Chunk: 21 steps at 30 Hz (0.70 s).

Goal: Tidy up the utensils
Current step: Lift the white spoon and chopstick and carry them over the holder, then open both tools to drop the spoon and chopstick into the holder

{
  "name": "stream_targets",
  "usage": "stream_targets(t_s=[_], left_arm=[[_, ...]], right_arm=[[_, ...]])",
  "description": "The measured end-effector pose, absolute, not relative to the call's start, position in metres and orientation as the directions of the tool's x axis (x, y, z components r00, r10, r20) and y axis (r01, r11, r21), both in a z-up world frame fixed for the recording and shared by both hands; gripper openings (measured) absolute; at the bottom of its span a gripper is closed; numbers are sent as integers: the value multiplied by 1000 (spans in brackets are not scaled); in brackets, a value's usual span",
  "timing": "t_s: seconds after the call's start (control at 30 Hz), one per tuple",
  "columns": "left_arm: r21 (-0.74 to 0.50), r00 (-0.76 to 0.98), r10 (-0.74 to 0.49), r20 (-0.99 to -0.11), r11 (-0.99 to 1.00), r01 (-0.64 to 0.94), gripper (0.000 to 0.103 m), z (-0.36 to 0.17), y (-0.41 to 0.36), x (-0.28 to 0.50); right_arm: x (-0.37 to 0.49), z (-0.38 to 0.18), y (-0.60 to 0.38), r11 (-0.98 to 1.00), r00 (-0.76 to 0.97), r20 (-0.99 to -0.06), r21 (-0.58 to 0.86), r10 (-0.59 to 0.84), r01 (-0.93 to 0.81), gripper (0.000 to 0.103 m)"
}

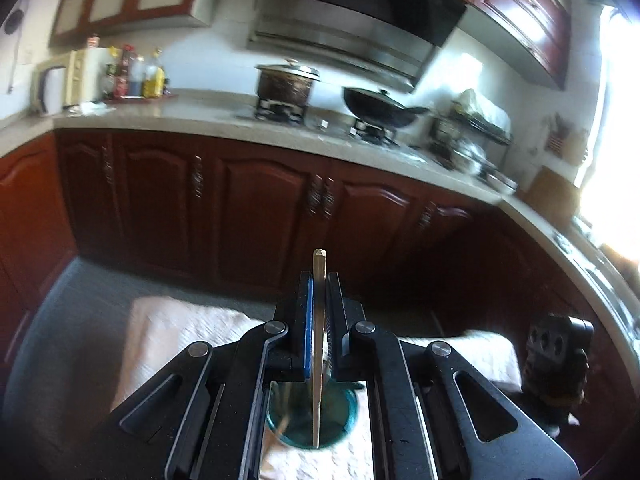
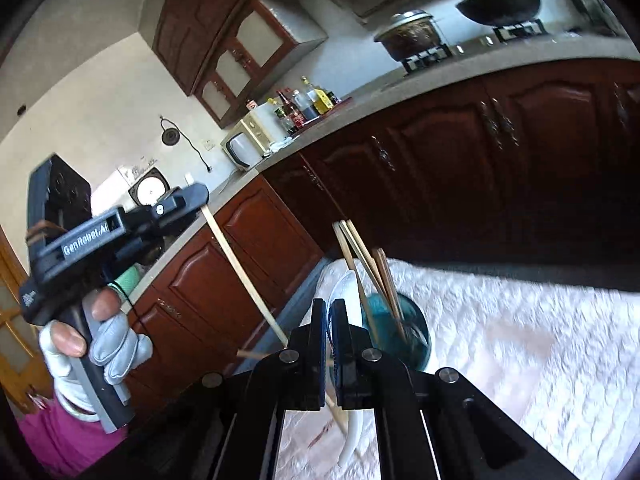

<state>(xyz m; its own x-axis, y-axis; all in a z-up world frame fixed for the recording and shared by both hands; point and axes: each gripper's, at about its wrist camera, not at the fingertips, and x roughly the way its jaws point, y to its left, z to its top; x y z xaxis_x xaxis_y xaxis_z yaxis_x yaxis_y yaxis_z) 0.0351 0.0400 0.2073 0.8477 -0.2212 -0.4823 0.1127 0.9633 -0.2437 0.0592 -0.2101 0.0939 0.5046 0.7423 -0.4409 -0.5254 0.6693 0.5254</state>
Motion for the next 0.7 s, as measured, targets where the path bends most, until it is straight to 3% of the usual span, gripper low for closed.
stream_targets(t_s=[0.4, 0.7], left_arm=[[-165, 862, -85, -500, 986, 1, 4, 163, 38, 76], [-139, 838, -80, -540, 990, 6, 4, 136, 25, 79]], right_arm=[[89, 66, -158, 733, 552, -483, 404, 679, -548, 2], [88, 41, -154, 757, 551, -528, 356, 647, -548, 2]])
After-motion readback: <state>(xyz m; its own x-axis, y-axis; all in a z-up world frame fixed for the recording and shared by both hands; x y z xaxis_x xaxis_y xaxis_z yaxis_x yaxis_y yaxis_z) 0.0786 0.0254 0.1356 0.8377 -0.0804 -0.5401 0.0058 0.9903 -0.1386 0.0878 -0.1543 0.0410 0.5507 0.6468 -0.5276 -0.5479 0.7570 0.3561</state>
